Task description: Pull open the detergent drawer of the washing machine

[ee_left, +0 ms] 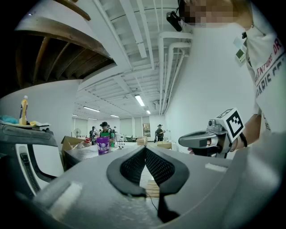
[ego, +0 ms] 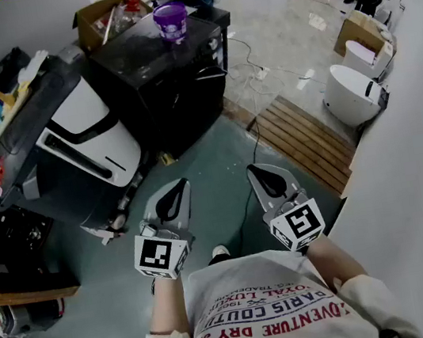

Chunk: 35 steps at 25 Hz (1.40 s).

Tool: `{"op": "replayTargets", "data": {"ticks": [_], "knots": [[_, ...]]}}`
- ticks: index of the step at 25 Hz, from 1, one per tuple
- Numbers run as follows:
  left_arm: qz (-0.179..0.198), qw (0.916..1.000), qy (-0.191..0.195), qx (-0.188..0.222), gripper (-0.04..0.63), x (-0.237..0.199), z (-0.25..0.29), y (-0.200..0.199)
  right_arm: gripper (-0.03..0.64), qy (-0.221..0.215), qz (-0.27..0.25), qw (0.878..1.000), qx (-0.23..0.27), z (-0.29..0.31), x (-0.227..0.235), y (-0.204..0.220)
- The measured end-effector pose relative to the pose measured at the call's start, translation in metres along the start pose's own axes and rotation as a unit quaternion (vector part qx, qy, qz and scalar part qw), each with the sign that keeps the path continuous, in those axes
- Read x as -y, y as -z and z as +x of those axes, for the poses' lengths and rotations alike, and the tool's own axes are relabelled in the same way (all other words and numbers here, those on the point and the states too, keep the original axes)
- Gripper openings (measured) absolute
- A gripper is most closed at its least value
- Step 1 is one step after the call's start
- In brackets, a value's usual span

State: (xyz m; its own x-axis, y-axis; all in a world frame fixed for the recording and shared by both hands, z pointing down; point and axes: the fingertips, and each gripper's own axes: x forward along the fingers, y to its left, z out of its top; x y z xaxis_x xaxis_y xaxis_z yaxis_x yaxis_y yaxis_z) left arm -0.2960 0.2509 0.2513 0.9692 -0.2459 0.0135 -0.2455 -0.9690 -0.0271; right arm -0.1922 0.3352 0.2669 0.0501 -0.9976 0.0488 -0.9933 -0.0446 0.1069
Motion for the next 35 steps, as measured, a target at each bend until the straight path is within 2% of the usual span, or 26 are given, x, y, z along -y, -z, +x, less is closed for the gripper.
{"op": "replayTargets", "data": {"ticks": [13,15,16,17,18,22,27,31,35], "knots": [[-0.013,0.9998,0.011,-0.005,-0.002,-0.019,0.018,0.017,0.0,0.008,0.008,1.0,-0.013,0.025,0.006,0.012],[-0.019,0.9997,0.007,0.013,-0.001,-0.026,0.022,0.013,0.0,0.017,0.016,1.0,-0.016,0.033,0.01,0.016],[-0.024,0.9993,0.004,0.029,0.082,-0.032,0.023,0.01,0.0,0.022,0.022,0.999,-0.017,0.037,0.013,0.018],[-0.032,0.9986,0.002,0.043,0.24,-0.039,0.025,0.008,0.0,0.026,0.027,0.999,-0.019,0.042,0.015,0.02],[-0.041,0.9978,0.0,0.052,0.313,-0.047,0.027,0.008,0.0,0.031,0.03,0.999,-0.022,0.047,0.017,0.022],[-0.077,0.9957,0.001,0.051,0.313,-0.08,0.035,0.023,0.0,0.042,0.026,0.998,-0.03,0.074,0.025,0.028],[-0.099,0.9943,0.001,0.039,0.313,-0.118,0.051,0.042,0.0,0.049,0.016,0.998,-0.039,0.113,0.038,0.033],[-0.1,0.9944,-0.013,0.03,0.313,-0.142,0.068,0.052,0.0,0.038,0.016,0.998,-0.044,0.147,0.056,0.042],[-0.096,0.994,-0.045,0.025,0.313,-0.175,0.098,0.062,0.0,0.016,0.034,0.999,-0.029,0.195,0.087,0.051]]}}
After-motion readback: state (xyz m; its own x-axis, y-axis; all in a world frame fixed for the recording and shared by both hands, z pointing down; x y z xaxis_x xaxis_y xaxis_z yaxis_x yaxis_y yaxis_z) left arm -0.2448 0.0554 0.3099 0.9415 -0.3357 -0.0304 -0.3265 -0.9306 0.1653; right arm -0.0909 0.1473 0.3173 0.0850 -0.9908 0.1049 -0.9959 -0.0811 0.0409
